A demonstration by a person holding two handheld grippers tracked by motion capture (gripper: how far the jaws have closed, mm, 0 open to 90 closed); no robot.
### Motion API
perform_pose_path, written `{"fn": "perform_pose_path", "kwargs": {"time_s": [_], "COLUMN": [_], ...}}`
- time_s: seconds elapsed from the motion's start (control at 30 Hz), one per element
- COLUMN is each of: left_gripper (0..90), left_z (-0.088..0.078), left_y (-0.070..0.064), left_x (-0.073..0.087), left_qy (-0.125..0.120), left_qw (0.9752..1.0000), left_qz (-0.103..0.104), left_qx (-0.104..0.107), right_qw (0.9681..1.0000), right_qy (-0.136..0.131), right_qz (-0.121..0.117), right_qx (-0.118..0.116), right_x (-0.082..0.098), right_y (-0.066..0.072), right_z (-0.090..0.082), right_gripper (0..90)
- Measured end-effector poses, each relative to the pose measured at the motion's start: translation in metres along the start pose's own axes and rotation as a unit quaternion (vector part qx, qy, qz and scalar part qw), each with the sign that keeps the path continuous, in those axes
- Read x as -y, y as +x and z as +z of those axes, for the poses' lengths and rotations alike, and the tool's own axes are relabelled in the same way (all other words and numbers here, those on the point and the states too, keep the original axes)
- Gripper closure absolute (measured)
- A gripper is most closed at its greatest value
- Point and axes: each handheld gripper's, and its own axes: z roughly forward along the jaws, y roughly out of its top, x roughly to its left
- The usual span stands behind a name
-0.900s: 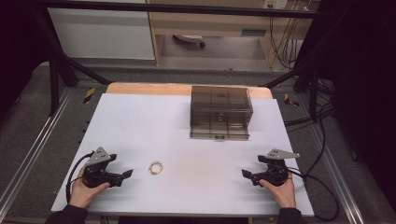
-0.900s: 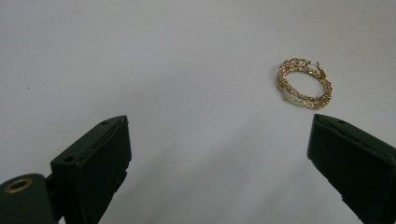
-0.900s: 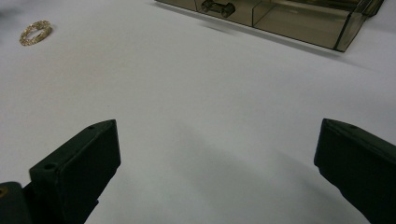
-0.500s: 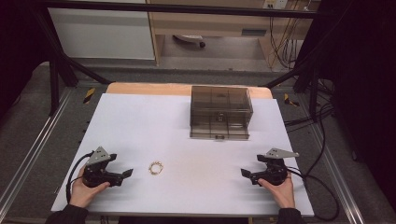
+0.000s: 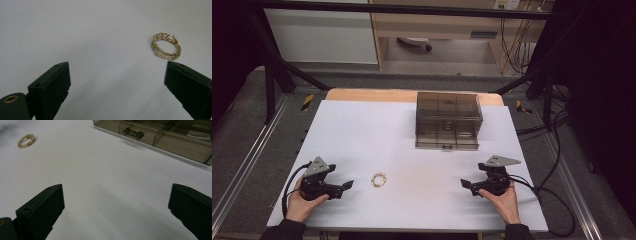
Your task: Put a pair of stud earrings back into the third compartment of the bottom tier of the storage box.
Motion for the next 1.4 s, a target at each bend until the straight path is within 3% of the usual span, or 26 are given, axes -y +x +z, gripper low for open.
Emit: {"fn": "perform_pose_path", "kwargs": {"time_s": [0.6, 1.13, 1.4], "left_gripper": [6.4, 5.8, 5.6], "left_z": [0.000, 0.000, 0.000], "left_y": [0.002, 0.003, 0.003], "left_x": [0.001, 0.002, 0.002], "left_qy": [0.002, 0.006, 0.007], "left_qw": [1.0000, 0.9999, 0.9999], "left_qz": [-0.001, -0.003, -0.004], "left_qx": [-0.005, -0.011, -0.012], "right_qw": [0.9995, 0.9972, 0.9958], "right_qy": [0.005, 0.018, 0.028], "right_qz": [-0.022, -0.048, -0.061], "right_qx": [-0.024, -0.055, -0.063], "right_x": [-0.029, -0.066, -0.079], "right_y": [0.035, 0.082, 0.098], "right_z": [0.032, 0.093, 0.117], "right_gripper": [1.3, 1.9, 2.3]}}
